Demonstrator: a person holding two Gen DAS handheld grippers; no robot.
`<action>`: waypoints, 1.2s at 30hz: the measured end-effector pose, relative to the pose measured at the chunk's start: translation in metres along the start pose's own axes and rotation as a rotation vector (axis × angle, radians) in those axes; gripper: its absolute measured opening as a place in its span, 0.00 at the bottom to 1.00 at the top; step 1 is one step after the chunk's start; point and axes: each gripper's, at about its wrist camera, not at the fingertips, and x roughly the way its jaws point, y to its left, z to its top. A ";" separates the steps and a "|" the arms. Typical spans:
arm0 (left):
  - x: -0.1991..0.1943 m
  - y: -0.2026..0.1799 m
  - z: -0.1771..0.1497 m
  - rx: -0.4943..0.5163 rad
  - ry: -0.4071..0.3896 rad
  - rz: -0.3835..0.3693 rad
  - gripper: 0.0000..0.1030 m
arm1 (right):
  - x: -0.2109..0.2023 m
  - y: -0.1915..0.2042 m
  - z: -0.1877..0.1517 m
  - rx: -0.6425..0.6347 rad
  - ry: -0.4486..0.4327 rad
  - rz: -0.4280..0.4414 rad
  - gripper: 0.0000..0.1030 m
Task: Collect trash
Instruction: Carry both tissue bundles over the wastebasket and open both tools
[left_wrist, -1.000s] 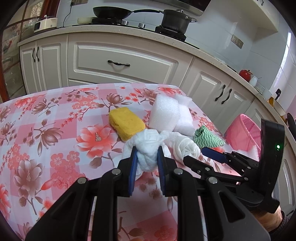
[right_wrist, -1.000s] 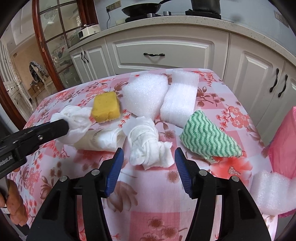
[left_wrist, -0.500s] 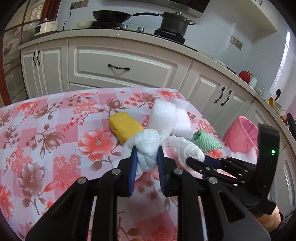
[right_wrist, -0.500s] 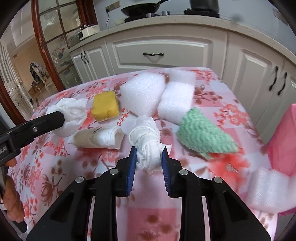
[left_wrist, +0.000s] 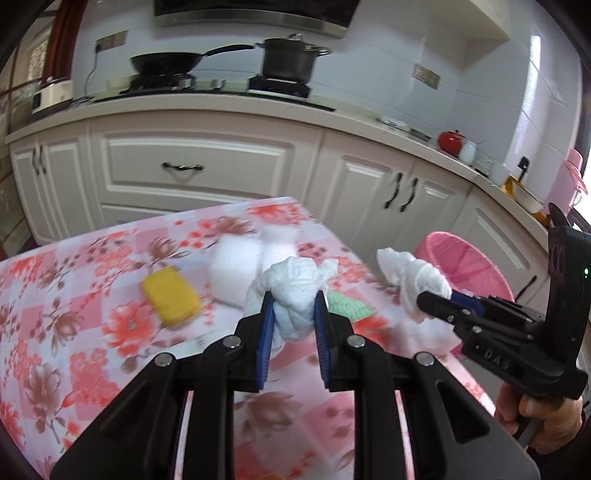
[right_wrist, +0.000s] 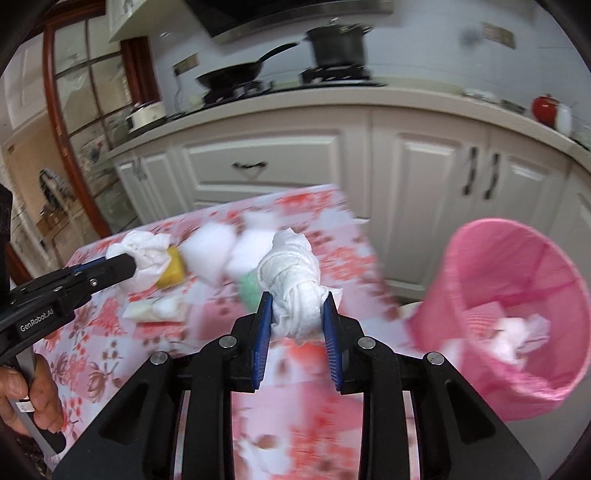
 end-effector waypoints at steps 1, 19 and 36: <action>0.001 -0.006 0.002 0.008 -0.001 -0.007 0.20 | -0.004 -0.009 0.001 0.011 -0.006 -0.011 0.25; 0.048 -0.153 0.042 0.188 0.019 -0.205 0.20 | -0.051 -0.149 -0.001 0.137 -0.054 -0.211 0.26; 0.097 -0.228 0.058 0.206 0.083 -0.323 0.21 | -0.065 -0.209 -0.005 0.215 -0.083 -0.283 0.48</action>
